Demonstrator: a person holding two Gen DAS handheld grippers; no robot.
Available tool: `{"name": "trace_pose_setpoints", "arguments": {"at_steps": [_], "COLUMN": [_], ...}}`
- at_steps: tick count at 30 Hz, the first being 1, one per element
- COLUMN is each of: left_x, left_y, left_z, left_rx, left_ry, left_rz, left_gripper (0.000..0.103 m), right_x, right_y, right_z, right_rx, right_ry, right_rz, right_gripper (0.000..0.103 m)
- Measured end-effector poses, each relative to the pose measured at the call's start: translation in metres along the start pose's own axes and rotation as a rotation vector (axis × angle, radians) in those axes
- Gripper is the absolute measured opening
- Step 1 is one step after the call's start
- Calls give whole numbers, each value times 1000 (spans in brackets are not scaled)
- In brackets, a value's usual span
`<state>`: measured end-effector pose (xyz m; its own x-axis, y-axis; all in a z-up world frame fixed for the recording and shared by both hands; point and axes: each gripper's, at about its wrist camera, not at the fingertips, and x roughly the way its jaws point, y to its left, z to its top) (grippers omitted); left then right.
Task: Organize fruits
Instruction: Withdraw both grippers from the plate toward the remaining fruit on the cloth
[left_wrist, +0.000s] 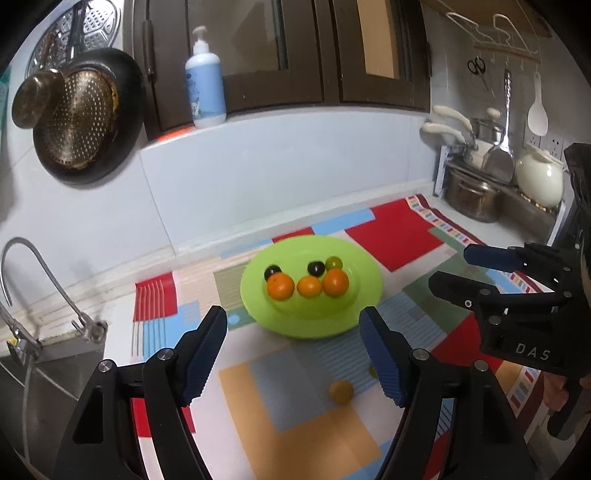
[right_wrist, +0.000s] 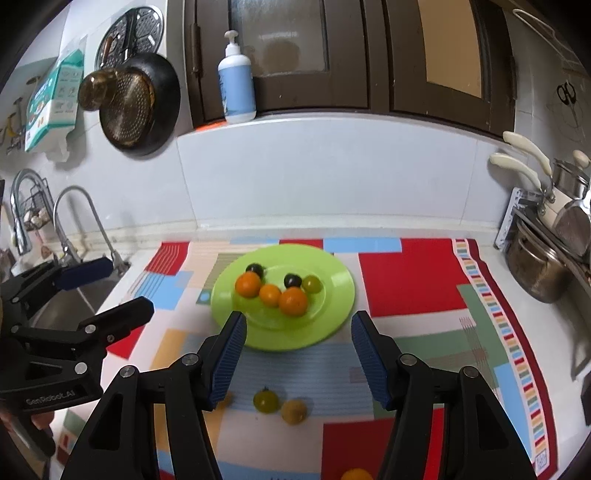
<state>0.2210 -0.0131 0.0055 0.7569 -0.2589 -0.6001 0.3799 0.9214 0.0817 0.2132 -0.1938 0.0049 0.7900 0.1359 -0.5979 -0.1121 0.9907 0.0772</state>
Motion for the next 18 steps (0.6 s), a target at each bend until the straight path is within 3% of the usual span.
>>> {"name": "trace_pose_setpoints", "arguments": {"at_steps": [18], "left_x": [23], "left_y": [-19], "left_z": [-45], "left_rx": [42], "left_ry": [125], "left_rz": [-39], "left_gripper": [73], "right_x": [30], "right_y": [2], "right_z": [-43], "right_rx": [-173], "right_ry": [245], "right_rz": [40], "right_gripper": [60]}}
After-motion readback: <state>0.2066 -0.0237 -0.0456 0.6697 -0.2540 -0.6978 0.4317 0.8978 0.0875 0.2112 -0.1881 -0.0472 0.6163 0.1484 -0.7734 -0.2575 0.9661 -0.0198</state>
